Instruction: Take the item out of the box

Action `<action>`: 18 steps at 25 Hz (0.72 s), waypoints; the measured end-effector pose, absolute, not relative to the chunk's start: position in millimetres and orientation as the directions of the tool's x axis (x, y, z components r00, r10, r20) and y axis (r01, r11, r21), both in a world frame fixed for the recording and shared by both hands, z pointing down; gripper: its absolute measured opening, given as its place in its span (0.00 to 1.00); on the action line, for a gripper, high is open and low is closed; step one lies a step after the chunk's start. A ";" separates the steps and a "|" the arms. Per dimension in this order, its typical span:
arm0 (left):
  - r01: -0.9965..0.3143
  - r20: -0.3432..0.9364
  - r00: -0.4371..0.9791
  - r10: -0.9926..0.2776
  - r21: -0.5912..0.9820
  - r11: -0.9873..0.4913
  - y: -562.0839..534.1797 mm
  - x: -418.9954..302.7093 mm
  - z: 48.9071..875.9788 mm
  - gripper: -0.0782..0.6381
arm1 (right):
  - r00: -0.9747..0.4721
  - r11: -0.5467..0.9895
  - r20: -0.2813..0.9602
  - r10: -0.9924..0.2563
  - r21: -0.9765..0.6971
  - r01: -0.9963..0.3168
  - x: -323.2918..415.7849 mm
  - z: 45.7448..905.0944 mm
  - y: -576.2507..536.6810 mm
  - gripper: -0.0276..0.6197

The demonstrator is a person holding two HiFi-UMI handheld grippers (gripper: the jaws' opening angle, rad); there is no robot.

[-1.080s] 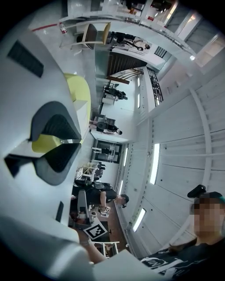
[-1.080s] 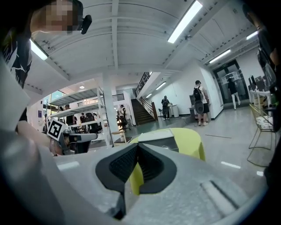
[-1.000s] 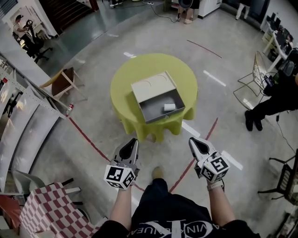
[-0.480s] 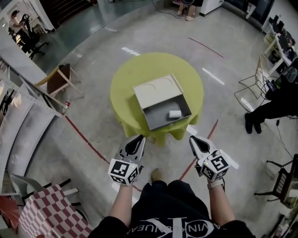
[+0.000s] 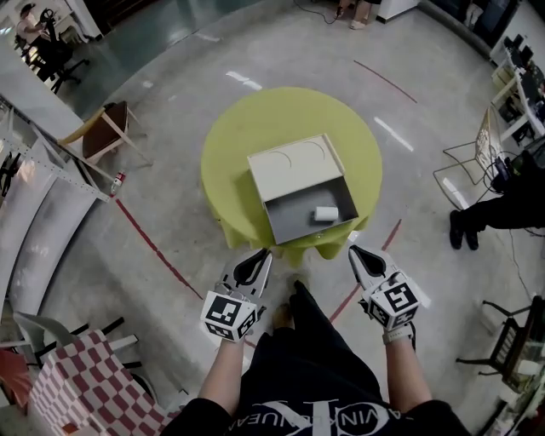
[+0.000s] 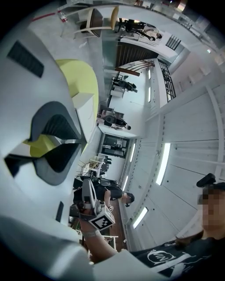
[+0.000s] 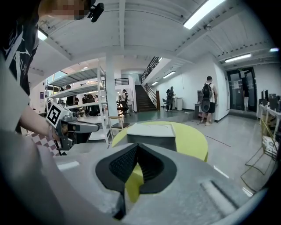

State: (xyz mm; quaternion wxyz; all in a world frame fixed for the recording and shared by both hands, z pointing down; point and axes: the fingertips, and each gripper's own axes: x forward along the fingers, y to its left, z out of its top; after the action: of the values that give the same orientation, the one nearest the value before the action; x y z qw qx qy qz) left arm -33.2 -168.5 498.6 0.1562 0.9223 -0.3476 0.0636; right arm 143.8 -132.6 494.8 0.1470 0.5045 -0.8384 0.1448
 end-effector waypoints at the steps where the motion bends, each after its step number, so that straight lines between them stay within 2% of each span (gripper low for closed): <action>1: -0.661 0.228 0.750 -0.621 0.240 -0.711 -172.0 -31.0 498.7 0.15 | -0.459 0.466 0.404 -0.792 -0.086 -0.880 143.0 496.4 -138.2 0.05; 10: -0.688 0.260 0.725 -0.638 0.235 -0.686 -204.3 -19.7 505.7 0.15 | -0.545 0.648 0.545 -0.637 -0.004 -0.762 129.7 508.8 -188.6 0.06; 18: -0.712 0.289 0.702 -0.651 0.253 -0.655 -225.7 -19.0 519.0 0.15 | -0.543 0.746 0.676 -0.498 0.015 -0.666 128.4 529.7 -227.6 0.09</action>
State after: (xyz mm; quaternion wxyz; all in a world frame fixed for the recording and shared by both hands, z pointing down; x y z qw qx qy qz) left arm -19.0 -225.7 519.0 0.1756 0.9056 -0.3762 0.0868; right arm 128.4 -227.6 529.7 0.3415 0.3345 -0.8697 0.1227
